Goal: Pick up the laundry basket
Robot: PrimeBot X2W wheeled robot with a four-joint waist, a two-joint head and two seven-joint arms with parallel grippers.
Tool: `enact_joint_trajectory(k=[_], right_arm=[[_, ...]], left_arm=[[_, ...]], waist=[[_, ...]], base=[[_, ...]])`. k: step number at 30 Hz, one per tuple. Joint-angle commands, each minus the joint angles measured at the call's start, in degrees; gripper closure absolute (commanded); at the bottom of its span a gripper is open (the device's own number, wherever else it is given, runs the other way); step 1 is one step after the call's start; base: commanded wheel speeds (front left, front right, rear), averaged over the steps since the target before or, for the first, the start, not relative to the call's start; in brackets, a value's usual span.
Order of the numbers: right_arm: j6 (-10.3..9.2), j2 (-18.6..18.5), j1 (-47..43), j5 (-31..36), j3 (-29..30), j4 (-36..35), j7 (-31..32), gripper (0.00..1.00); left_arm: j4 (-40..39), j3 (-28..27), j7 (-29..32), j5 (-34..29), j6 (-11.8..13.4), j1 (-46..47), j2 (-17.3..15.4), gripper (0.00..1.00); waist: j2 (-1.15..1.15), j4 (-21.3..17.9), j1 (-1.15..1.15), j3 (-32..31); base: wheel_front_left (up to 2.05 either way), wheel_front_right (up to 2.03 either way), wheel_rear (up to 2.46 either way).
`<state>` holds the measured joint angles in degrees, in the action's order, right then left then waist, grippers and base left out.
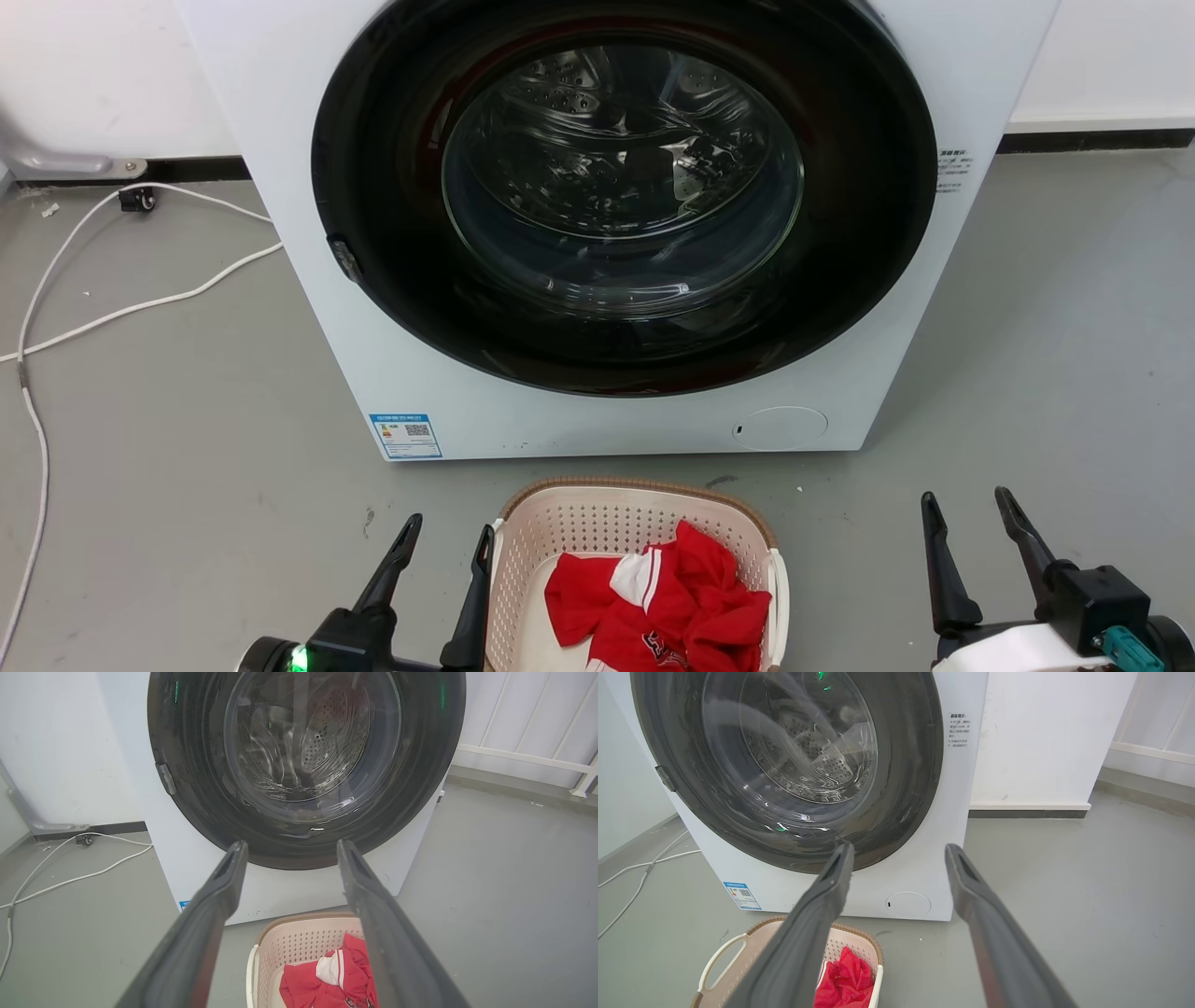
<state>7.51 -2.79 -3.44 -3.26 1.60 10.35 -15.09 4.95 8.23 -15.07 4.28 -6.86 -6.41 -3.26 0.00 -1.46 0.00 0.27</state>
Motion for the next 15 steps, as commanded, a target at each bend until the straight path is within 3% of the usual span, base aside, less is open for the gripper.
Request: enact_joint_trajectory(k=[1,15], right_arm=[[-0.04,-0.2,-0.3,0.5,0.0,-0.2,-0.1,0.0],[-0.04,-0.2,0.3,0.9,-0.2,0.1,-0.1,0.0]], left_arm=[[0.2,-0.2,-0.2,0.1,-0.2,0.0,0.1,0.0],[1.4,-1.1,-0.2,1.6,-0.6,0.1,0.4,0.0]], waist=[[0.0,0.1,0.0,0.0],[0.0,0.0,0.0,0.6]], base=[[0.0,0.0,0.0],[0.0,0.0,0.0]])
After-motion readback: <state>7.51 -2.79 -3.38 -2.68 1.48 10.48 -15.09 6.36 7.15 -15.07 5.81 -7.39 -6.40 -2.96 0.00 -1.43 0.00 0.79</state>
